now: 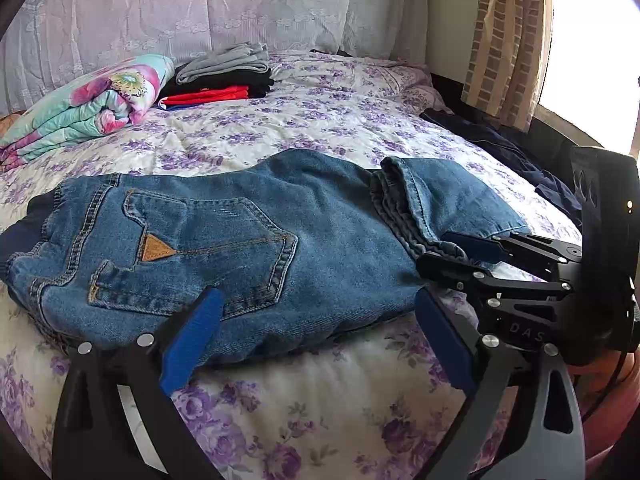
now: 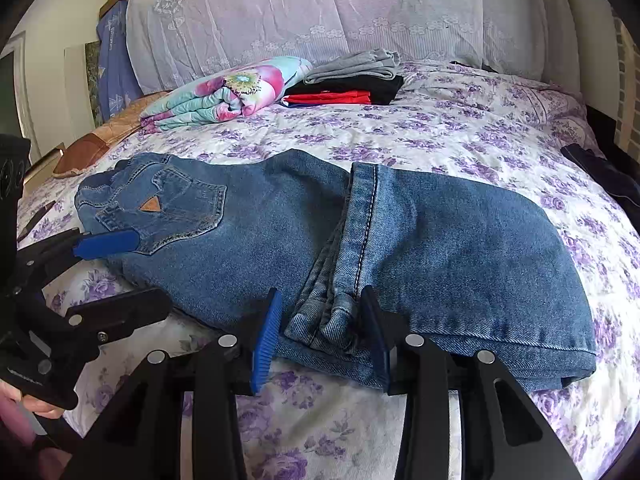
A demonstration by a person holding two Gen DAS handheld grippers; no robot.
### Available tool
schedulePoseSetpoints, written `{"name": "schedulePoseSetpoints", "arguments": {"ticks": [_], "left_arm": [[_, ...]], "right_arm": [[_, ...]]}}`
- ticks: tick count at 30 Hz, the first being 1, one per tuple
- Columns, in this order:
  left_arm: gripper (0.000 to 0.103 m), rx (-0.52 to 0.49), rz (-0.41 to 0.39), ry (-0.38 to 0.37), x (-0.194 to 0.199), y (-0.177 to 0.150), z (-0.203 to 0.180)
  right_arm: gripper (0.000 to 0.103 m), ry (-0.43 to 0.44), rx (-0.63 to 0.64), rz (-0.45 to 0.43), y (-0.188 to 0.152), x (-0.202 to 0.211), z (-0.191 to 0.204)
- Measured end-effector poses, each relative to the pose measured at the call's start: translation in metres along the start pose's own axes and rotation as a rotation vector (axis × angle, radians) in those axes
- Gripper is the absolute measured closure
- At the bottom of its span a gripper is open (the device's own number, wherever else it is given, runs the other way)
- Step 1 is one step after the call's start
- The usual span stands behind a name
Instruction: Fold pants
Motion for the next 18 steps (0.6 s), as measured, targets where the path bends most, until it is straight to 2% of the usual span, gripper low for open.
{"name": "schedulePoseSetpoints", "arguments": {"ticks": [5, 10, 14, 18], "left_arm": [[0.009, 0.006, -0.006, -0.001, 0.013, -0.003, 0.002], [0.009, 0.049, -0.031, -0.013, 0.035, -0.003, 0.013], [0.009, 0.095, -0.084, 0.074, 0.061, -0.001, 0.04], [0.008, 0.2, -0.109, 0.145, 0.082, -0.006, 0.083]], "right_arm": [[0.061, 0.01, -0.005, -0.008, 0.001, -0.001, -0.001], [0.052, 0.012, 0.023, -0.023, -0.001, 0.0, 0.002], [0.045, 0.0, 0.059, -0.029, -0.002, 0.0, 0.008], [0.041, 0.008, 0.065, -0.041, -0.002, 0.002, 0.009]]}}
Point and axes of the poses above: each gripper's, at about its wrist camera, not at the fingertips, and x roughly against the way its jaws point, z to its left, y to its top, the point moved 5 cm from there along -x, roughly the way its jaws point, and after that the axes turned 7 degrees about z, right-handed, at the moved point
